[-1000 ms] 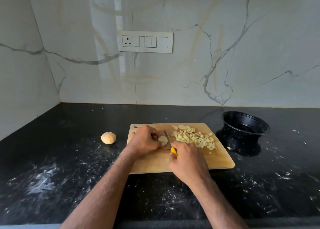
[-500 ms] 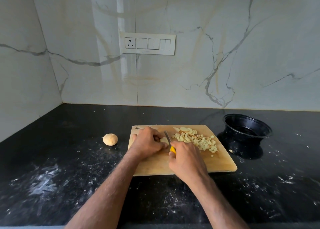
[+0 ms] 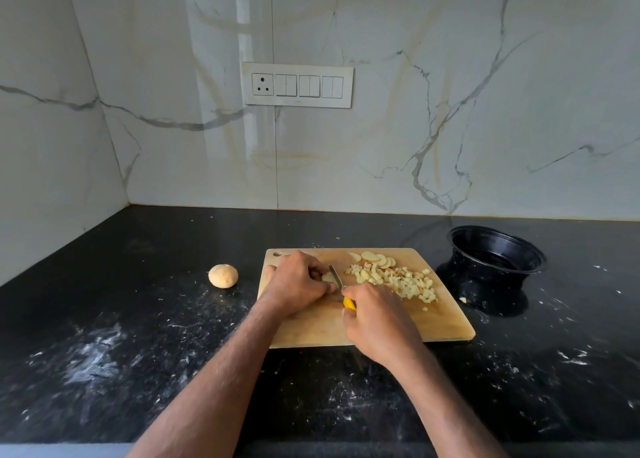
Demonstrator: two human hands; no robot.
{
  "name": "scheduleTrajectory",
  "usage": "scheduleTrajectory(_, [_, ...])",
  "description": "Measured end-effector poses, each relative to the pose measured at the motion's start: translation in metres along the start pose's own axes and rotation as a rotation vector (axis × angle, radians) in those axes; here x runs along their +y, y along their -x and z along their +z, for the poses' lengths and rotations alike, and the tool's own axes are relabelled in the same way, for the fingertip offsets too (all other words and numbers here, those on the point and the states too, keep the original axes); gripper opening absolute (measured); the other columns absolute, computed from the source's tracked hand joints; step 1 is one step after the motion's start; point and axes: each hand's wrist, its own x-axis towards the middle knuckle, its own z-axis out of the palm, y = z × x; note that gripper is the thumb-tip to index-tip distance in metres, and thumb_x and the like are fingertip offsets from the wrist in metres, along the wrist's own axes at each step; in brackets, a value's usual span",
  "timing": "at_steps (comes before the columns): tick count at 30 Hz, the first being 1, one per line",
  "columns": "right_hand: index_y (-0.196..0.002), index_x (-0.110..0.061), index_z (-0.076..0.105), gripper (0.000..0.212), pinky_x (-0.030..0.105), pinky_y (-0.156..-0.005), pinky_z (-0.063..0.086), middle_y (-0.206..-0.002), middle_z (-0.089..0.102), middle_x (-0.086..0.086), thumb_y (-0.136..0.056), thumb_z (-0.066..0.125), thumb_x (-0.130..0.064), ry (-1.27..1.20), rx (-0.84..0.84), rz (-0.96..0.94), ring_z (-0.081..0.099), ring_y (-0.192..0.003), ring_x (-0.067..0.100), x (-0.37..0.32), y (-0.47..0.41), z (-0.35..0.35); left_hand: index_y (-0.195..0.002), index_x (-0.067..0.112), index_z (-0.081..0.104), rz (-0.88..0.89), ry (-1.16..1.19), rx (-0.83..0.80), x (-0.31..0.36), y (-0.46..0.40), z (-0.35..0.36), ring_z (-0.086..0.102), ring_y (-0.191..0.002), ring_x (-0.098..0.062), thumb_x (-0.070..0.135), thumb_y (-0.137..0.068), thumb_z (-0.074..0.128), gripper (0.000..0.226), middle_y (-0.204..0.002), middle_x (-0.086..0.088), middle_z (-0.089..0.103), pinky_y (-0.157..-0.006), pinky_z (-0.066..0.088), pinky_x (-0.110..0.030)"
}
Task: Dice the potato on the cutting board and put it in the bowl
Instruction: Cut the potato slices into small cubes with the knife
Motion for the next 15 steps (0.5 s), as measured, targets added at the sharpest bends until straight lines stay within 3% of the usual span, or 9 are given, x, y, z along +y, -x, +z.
scheduleTrajectory(5, [-0.131,-0.02,0.066,0.036,0.023,-0.076,0.057,-0.113,0.072,-0.004,-0.095,0.065,-0.02,-0.018,0.017,-0.029,0.068,-0.093,0.012,0.001,0.016,-0.004,-0.121,0.031,0.068,0.065,-0.002,-0.03,-0.001,0.003,-0.001,0.059,-0.101,-0.013,0.028,-0.079,0.079,0.043,-0.1,0.014,0.065,-0.103,0.044,-0.051])
scheduleTrajectory(8, [-0.134,-0.02,0.064,0.038,0.021,-0.082,0.054,-0.119,0.071,-0.004,-0.096,0.064,-0.021,-0.018,0.013,-0.041,0.067,-0.101,0.012,0.0,0.021,-0.008,-0.129,0.046,0.058,0.132,-0.078,-0.142,0.0,0.004,-0.001,0.046,-0.127,-0.014,0.026,-0.086,0.067,0.048,-0.129,0.013,0.056,-0.111,0.029,-0.056])
scheduleTrajectory(15, [-0.136,-0.022,0.062,0.04,0.021,-0.085,0.051,-0.123,0.068,-0.006,-0.096,0.063,-0.022,-0.049,-0.018,-0.029,0.062,-0.109,0.013,0.008,0.032,-0.017,-0.12,0.052,0.063,0.14,-0.174,-0.197,-0.001,0.002,0.0,0.038,-0.127,-0.014,0.032,-0.094,0.06,0.033,-0.119,0.012,0.046,-0.111,0.022,-0.057])
